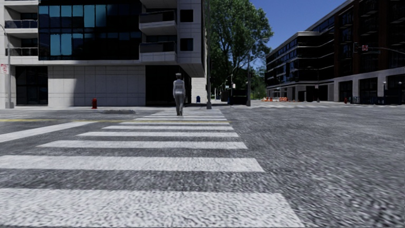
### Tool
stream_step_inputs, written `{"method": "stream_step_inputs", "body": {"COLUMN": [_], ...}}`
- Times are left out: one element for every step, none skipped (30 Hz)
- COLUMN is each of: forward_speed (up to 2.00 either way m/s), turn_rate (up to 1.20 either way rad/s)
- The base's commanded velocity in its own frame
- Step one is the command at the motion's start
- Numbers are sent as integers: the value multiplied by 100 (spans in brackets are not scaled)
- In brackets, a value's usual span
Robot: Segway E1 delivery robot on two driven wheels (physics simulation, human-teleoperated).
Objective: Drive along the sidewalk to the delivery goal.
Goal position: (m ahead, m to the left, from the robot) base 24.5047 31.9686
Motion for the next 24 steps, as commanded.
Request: {"method": "stream_step_inputs", "body": {"forward_speed": [200, 200, 200, 200, 200, 200, 200, 200, 200, 200, 200, 200, 200, 200, 200, 200, 200, 200, 200, 200, 200, 200, 200, 200], "turn_rate": [0, 0, 0, 0, 0, 0, 0, 0, 0, 0, 0, 0, 0, 0, 0, 0, 0, 0, 0, 0, 0, 0, 0, 0]}}
